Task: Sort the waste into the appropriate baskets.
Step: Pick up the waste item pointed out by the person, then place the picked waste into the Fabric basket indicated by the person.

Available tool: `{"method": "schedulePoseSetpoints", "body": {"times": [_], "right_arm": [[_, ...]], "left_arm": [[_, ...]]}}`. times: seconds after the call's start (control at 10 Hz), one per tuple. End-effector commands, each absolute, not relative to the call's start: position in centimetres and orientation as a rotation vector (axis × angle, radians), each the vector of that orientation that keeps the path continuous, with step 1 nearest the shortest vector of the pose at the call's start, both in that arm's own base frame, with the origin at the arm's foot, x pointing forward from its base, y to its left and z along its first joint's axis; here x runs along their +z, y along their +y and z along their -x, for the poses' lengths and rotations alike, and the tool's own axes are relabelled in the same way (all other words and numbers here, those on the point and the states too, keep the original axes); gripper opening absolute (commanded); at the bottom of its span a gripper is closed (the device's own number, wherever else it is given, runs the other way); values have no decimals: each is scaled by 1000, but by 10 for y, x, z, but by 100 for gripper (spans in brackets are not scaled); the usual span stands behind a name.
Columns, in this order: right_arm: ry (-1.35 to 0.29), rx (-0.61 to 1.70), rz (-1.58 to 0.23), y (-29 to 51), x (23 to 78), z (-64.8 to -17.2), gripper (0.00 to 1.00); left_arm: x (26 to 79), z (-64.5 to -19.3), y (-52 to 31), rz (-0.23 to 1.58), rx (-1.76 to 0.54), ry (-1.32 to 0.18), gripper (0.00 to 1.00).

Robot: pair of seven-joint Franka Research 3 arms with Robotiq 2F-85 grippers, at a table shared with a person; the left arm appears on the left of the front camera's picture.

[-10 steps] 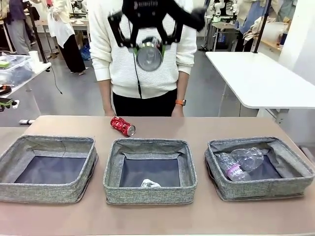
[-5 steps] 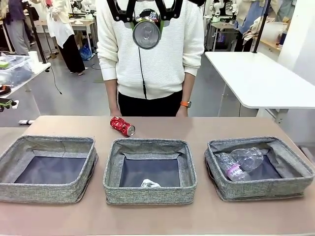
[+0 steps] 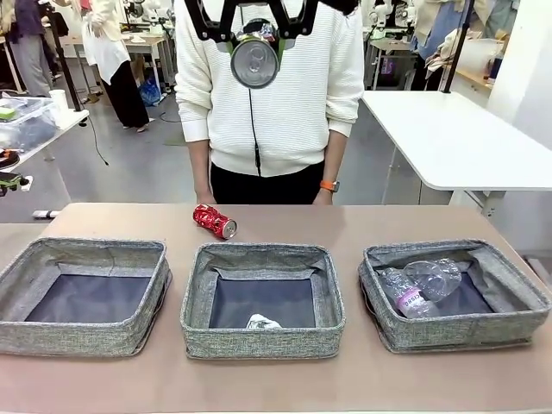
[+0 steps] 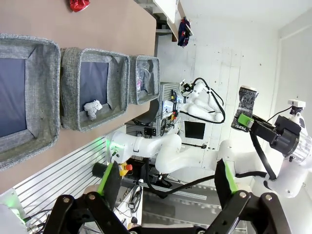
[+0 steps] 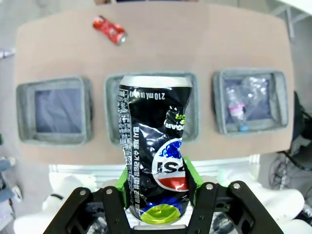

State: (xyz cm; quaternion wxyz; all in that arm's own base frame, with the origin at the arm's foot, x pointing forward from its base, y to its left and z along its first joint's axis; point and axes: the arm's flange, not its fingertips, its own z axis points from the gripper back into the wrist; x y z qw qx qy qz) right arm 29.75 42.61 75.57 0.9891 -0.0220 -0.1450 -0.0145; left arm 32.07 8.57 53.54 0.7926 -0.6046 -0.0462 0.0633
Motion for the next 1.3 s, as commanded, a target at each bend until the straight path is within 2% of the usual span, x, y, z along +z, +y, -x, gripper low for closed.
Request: {"method": "schedulePoseSetpoints", "body": {"times": [0.0, 1.2], "right_arm": [[-298, -27, 42, 425, 759, -295, 44], [-298, -27, 42, 425, 759, -295, 44]], "left_arm": [[535, -319, 88, 1291, 115, -100, 100], [535, -319, 88, 1291, 115, -100, 100]]}}
